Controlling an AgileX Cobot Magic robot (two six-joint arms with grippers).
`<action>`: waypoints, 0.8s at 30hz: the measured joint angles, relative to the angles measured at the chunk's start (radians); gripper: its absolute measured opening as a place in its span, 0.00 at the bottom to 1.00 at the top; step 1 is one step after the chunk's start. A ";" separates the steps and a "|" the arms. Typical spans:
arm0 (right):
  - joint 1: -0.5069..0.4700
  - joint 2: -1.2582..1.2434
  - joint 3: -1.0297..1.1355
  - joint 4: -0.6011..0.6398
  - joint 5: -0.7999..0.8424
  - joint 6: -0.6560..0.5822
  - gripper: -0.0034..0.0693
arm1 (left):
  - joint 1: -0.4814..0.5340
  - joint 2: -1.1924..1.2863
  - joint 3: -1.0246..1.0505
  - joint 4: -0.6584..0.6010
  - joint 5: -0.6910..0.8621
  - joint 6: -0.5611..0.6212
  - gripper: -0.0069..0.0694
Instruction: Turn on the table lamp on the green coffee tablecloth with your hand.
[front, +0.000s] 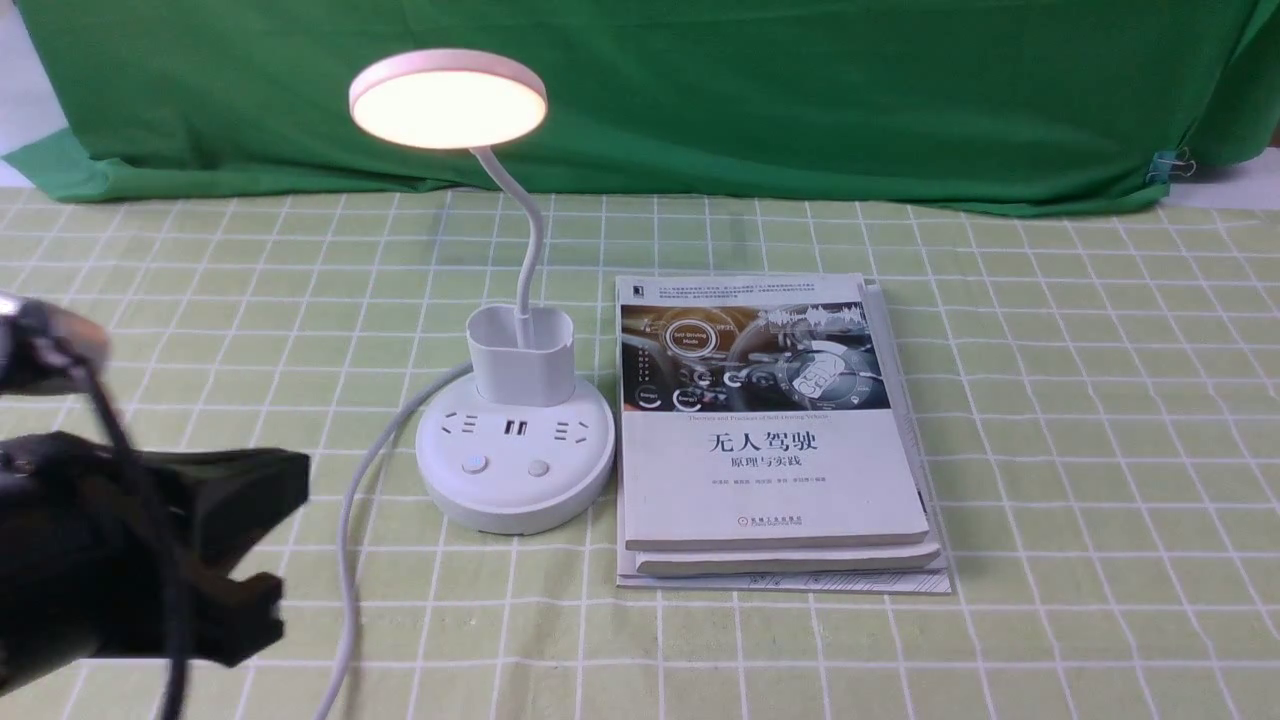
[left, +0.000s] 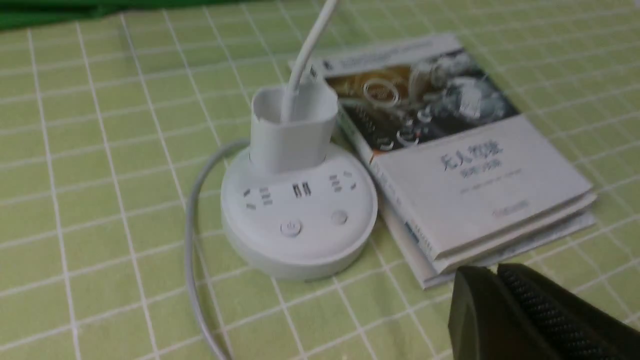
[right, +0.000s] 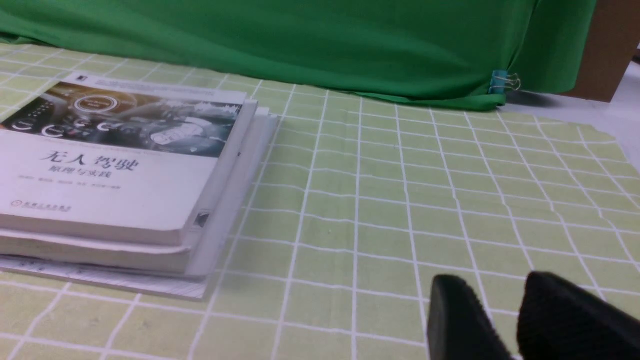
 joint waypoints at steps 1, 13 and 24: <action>0.000 0.000 0.000 0.000 0.000 0.000 0.38 | 0.000 -0.008 0.000 0.000 -0.001 0.000 0.11; 0.000 0.000 0.000 0.000 0.000 0.000 0.38 | 0.000 -0.183 0.000 0.001 -0.003 0.007 0.12; 0.000 0.000 0.000 0.000 0.000 0.000 0.38 | 0.004 -0.187 0.043 0.088 -0.107 0.039 0.12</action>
